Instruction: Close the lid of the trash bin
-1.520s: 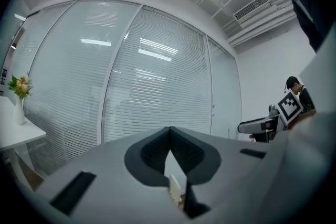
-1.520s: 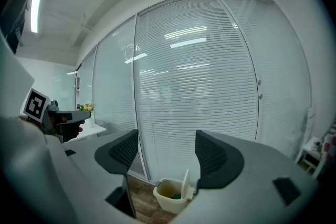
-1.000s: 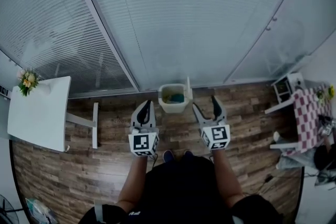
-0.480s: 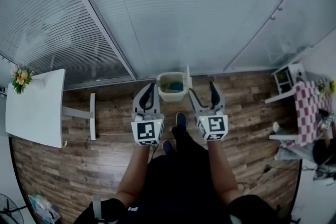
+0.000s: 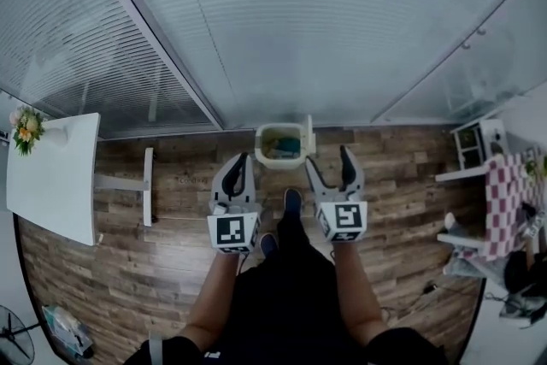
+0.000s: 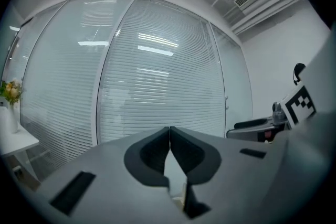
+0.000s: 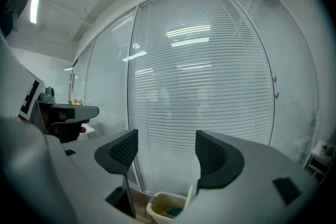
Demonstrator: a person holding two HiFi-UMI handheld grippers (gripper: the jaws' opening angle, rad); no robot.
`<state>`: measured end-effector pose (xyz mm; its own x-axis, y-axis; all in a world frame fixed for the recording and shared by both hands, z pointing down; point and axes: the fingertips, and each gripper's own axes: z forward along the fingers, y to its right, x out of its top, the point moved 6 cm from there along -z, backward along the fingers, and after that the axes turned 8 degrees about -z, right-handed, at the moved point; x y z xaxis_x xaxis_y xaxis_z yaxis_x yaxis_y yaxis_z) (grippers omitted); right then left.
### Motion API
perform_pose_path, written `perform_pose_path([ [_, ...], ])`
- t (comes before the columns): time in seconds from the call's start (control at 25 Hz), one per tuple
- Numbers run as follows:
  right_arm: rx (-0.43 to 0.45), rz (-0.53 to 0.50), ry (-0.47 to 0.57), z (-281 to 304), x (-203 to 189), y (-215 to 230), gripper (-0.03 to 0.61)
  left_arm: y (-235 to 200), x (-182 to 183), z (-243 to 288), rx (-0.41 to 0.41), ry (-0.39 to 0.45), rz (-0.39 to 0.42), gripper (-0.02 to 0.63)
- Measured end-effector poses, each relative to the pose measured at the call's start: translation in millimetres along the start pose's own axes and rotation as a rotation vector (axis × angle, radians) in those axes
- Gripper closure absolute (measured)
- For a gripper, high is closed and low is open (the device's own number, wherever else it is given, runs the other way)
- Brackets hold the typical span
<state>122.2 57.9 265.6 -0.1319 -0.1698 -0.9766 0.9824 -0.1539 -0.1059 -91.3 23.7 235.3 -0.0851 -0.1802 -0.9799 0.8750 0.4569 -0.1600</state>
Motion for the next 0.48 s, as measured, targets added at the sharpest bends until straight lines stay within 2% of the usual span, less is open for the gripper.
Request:
perform_pose_path([
  [0.12,-0.003,0.014,-0.006,12,-2,8,0.267,-4,-10,10,0.008,-0.025,0.004,0.606],
  [0.32,-0.007,0.032,-0.034,24,-18,22,0.267,-1,-23,35,0.019,-0.016,-0.021,0.606],
  [0.48,-0.009,0.031,-0.096,35,-44,29,0.267,-5,-37,52,0.041,-0.037,-0.036,0.606],
])
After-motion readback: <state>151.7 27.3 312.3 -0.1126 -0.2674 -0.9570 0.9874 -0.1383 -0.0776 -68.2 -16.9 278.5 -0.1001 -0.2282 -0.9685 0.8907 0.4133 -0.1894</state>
